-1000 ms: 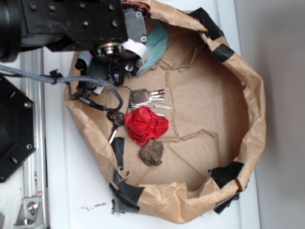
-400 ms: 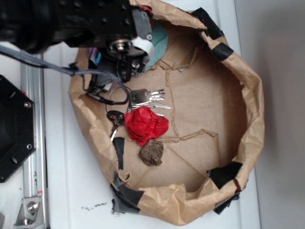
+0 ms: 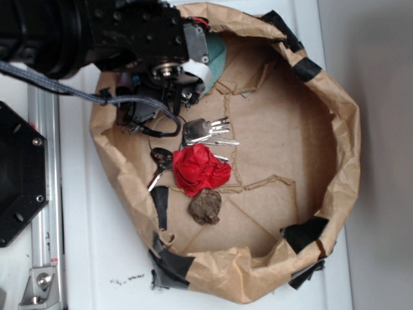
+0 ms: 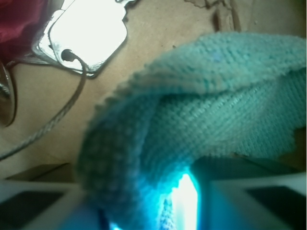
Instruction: Grab the blue cloth.
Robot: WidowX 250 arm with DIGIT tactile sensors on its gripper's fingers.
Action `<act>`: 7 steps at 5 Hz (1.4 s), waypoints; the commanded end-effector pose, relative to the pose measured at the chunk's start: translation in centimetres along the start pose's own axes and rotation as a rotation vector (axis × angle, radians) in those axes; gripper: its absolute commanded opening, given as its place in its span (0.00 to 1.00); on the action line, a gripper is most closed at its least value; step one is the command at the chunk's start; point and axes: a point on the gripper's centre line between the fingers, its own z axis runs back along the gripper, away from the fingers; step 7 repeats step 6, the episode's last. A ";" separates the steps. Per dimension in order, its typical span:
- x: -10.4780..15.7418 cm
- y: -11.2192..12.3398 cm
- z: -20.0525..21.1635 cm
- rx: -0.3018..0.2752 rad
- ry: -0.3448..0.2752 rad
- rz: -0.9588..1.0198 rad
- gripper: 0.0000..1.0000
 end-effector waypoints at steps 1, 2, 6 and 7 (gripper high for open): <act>-0.1 1.1 0.7 0.013 -0.024 0.049 0.00; 0.4 1.1 5.4 0.028 -0.112 0.119 0.00; 6.8 -0.9 13.6 -0.157 -0.192 0.400 0.00; 6.8 -0.9 13.6 -0.157 -0.192 0.400 0.00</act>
